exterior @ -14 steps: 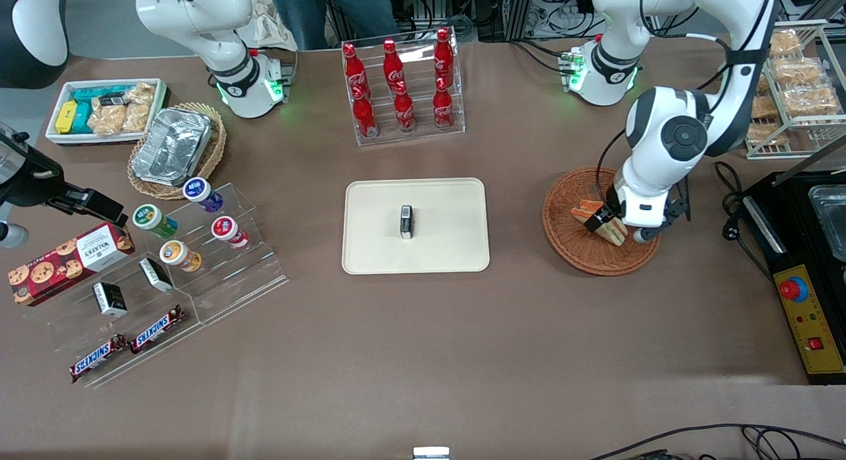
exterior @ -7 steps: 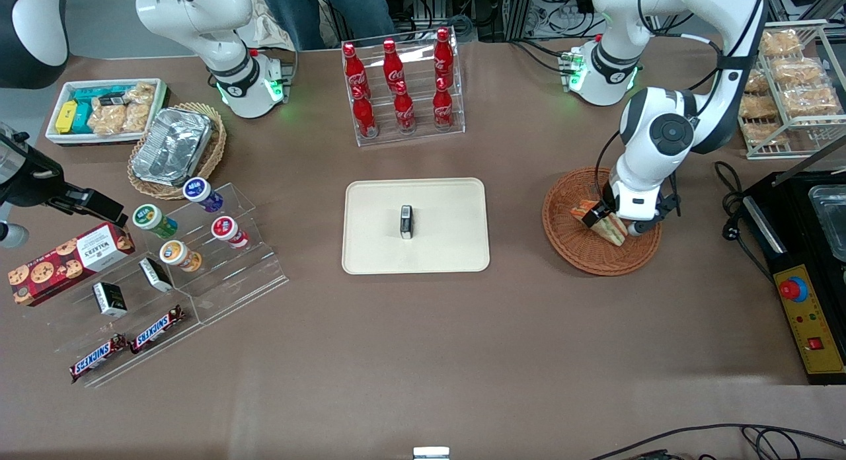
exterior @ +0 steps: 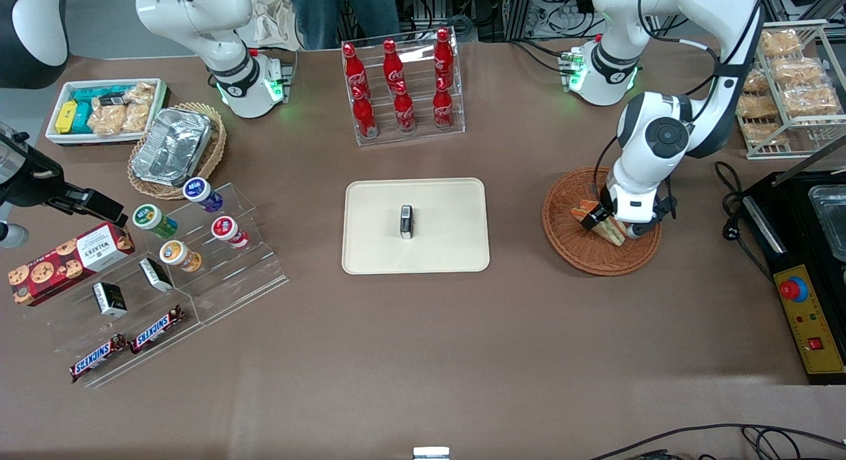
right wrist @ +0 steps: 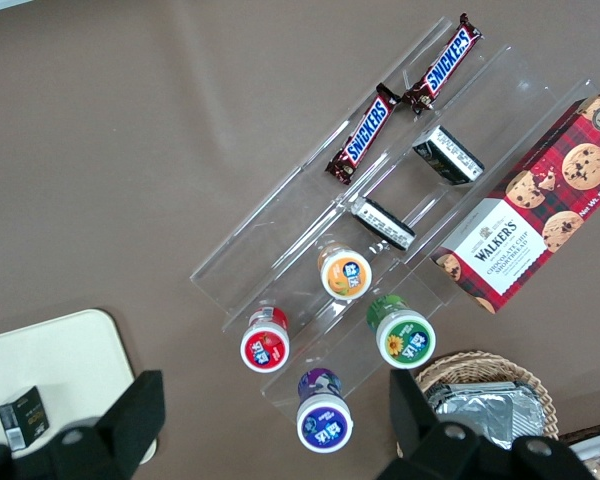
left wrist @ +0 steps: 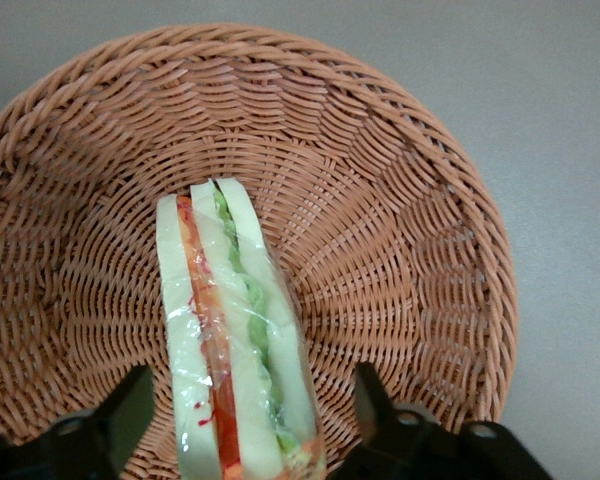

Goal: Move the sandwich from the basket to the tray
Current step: 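Lower the open left gripper around the sandwich and close it, then lift the sandwich out of the basket with the left gripper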

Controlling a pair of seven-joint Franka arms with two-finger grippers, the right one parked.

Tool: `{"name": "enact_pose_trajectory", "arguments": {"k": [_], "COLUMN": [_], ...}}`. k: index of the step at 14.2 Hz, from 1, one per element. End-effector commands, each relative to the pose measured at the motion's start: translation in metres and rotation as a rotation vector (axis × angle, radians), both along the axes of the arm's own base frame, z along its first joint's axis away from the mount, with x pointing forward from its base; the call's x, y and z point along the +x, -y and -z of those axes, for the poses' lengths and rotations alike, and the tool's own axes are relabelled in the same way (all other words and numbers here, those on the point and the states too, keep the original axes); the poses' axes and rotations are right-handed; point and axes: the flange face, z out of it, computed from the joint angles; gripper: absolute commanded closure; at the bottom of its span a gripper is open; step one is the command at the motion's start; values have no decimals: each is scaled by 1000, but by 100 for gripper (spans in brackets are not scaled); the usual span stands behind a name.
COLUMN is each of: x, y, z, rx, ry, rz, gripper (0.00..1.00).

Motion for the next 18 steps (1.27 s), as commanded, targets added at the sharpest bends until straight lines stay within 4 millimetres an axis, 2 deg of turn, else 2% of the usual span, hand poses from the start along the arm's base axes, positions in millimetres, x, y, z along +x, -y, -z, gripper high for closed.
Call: {"name": "enact_pose_trajectory", "arguments": {"k": [1, 3, 4, 6, 9, 12, 14, 16, 18], "x": [-2, 1, 3, 13, 42, 73, 89, 100, 99], "y": [3, 3, 3, 4, 6, 8, 9, 10, 9], "z": [2, -2, -6, -19, -62, -123, -174, -226, -255], "rx": [10, 8, 7, 12, 51, 61, 53, 27, 29], "ry": [17, 28, 35, 37, -39, -52, -64, -82, -119], "rz": [-14, -17, -17, -18, 17, 80, 145, 167, 217], "gripper": [62, 91, 100, 100, 100, 100, 100, 100, 100]}}
